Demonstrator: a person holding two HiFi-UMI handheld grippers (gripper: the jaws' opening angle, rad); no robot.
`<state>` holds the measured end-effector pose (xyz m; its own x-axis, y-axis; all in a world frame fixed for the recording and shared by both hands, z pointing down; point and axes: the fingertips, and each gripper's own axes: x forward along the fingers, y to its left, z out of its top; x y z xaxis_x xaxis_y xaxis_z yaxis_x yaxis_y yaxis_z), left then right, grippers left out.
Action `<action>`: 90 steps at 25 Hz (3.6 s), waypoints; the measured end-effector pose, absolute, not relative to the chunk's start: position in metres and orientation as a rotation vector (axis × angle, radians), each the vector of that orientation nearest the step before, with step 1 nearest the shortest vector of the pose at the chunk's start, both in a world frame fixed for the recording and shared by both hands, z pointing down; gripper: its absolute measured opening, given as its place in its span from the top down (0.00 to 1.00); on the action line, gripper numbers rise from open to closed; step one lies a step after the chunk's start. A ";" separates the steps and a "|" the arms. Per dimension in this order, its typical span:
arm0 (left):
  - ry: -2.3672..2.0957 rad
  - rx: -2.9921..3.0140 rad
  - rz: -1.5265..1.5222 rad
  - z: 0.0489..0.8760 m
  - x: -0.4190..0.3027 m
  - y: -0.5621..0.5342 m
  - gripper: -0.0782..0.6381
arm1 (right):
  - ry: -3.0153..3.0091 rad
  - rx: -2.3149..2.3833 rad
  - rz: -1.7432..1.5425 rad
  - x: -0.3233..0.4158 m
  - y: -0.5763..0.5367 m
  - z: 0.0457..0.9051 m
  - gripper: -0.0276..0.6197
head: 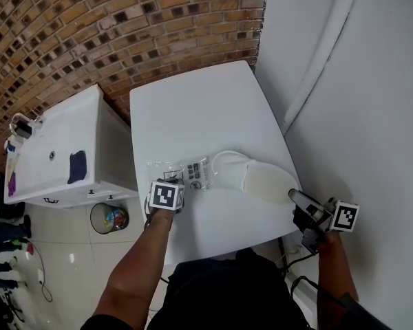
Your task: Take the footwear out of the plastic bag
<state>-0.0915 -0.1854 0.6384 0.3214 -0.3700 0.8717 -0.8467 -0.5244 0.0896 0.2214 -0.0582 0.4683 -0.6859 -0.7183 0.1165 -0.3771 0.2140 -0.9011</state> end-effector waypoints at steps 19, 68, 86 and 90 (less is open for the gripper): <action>-1.107 1.991 0.994 0.629 -0.083 -0.224 0.88 | 2.145 -0.934 -1.387 0.217 -0.035 0.433 0.90; -1.150 2.037 0.651 0.550 -0.113 -0.034 0.88 | 3.283 -1.267 -1.519 0.096 -0.056 0.634 0.72; -1.142 2.089 0.619 0.513 -0.112 0.010 0.88 | 3.146 -1.086 -1.003 0.055 -0.068 0.517 0.96; -1.072 2.144 0.592 0.504 -0.120 0.008 0.88 | 3.166 -1.160 -0.919 0.038 -0.035 0.496 0.96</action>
<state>-0.1203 0.0081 0.5035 0.5614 -0.5226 0.6416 -0.8214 -0.4459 0.3556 0.0378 -0.0349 0.4960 -0.7248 -0.4918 0.4825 -0.6737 0.6526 -0.3468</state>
